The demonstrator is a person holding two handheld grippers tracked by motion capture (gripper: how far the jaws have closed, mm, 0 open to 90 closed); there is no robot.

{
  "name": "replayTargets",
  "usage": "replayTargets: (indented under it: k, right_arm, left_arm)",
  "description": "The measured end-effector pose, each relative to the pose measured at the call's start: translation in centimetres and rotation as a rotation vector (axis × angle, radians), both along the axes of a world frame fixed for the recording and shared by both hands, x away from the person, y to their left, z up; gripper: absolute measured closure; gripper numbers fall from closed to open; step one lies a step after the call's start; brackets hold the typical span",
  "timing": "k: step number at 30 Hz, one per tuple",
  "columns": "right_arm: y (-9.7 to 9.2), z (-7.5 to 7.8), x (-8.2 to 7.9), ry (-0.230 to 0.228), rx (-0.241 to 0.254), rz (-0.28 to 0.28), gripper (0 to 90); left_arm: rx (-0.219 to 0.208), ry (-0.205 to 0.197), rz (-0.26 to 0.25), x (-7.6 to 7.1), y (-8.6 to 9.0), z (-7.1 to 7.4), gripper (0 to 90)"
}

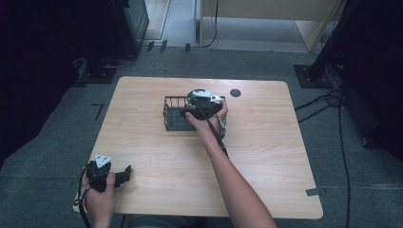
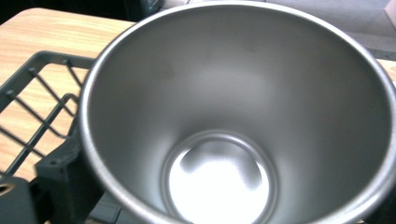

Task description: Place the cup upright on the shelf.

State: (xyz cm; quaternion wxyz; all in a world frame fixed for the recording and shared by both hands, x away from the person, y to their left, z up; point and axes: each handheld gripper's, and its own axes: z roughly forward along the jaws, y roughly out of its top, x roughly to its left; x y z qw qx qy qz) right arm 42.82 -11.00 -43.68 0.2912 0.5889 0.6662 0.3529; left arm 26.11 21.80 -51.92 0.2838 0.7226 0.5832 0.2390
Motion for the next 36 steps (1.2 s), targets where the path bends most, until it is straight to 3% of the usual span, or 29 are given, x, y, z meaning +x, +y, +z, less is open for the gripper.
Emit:
replayTargets:
  k: [3, 17, 27, 36]
  right_arm:
    - [-0.1, 0.2, -0.2, 0.019, 0.004, 0.013, 0.0]
    - [-1.1, 0.9, -2.8, 0.024, 0.006, 0.07, 0.0]
    - [-2.8, 1.2, -4.9, -0.015, 0.028, 0.089, 0.0]
    - [-5.5, 1.5, -7.0, -0.05, 0.042, 0.091, 0.0]
  left_arm:
    - [0.0, 0.001, 0.0, 0.0, 0.0, 0.0, 0.0]
    - [0.0, 0.001, 0.0, 0.0, 0.0, 0.0, 0.0]
    - [0.0, 0.001, 0.0, 0.0, 0.0, 0.0, 0.0]
    - [0.001, 0.0, -0.001, 0.0, 0.0, 0.0, 0.0]
